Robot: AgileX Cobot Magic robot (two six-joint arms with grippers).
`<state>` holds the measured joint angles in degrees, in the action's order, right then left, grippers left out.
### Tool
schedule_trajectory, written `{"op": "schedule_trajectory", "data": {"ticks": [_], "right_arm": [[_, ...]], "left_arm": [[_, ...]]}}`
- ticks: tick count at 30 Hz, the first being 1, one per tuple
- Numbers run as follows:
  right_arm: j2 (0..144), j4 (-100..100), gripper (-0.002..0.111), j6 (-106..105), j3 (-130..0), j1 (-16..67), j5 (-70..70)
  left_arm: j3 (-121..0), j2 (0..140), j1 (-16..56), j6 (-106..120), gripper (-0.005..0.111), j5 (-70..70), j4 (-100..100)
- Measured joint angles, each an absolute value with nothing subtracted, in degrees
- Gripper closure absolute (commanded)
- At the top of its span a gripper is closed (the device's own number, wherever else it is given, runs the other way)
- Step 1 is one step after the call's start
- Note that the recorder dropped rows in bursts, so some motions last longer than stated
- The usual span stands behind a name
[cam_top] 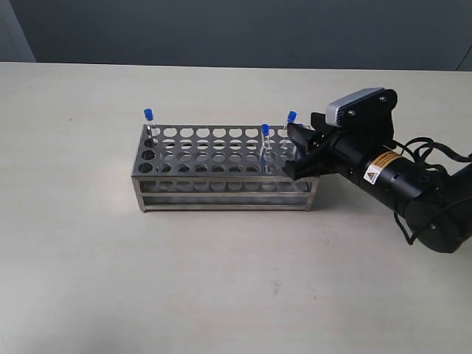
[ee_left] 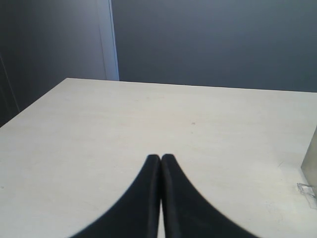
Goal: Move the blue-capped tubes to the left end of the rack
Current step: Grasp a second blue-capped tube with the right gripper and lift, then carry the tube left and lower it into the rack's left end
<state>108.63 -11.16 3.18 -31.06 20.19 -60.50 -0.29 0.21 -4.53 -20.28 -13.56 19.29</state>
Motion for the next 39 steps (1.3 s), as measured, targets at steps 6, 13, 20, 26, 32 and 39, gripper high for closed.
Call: {"op": "schedule_trajectory", "data": {"ticks": [6, 13, 20, 26, 32, 39], "right_arm": [[110.23, -11.85, 0.063, 3.41, -31.06, 20.19, -60.17], [110.45, -11.48, 0.063, 3.57, -31.80, 20.19, -58.88], [110.45, -11.83, 0.063, 4.35, -35.54, 20.19, -52.81], [110.45, -11.94, 0.108, 5.41, -35.54, 20.19, -51.45], [108.24, -15.24, 0.108, 7.93, -35.54, 20.19, -49.22], [90.80, -17.71, 0.108, 7.69, -35.54, 20.09, -42.89]], "left_arm": [[-0.29, 0.21, -4.53, -20.28, 0.106, -13.56, 19.29], [-0.29, 0.21, -4.53, -20.28, 0.106, -13.56, 19.29], [-0.29, 0.21, -4.53, -20.28, 0.106, -13.56, 19.29], [-0.29, 0.21, -4.53, -20.28, 0.106, -13.56, 19.29], [-0.29, 0.21, -4.53, -20.28, 0.106, -13.56, 19.29], [-0.29, 0.21, -4.53, -20.28, 0.106, -13.56, 19.29]]}}
